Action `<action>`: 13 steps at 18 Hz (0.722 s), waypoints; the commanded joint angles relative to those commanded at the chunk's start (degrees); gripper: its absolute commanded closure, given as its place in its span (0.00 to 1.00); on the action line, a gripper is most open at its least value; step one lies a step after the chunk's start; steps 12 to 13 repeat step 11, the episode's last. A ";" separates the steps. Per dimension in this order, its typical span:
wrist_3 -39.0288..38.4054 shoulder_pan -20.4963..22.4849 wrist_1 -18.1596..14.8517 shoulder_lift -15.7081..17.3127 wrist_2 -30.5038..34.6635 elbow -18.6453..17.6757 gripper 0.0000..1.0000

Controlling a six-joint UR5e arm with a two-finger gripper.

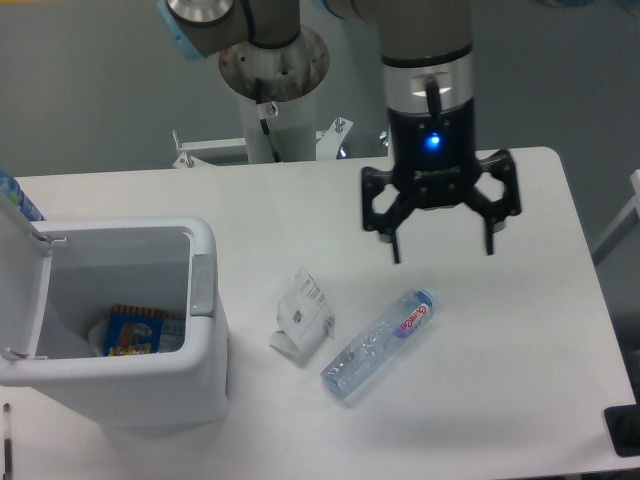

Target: Open the trash can

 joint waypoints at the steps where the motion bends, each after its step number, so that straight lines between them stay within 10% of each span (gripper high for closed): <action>1: 2.20 0.35 -0.53 0.09 0.79 -0.53 0.00; 13: 5.83 4.40 -0.62 1.06 0.80 -3.08 0.00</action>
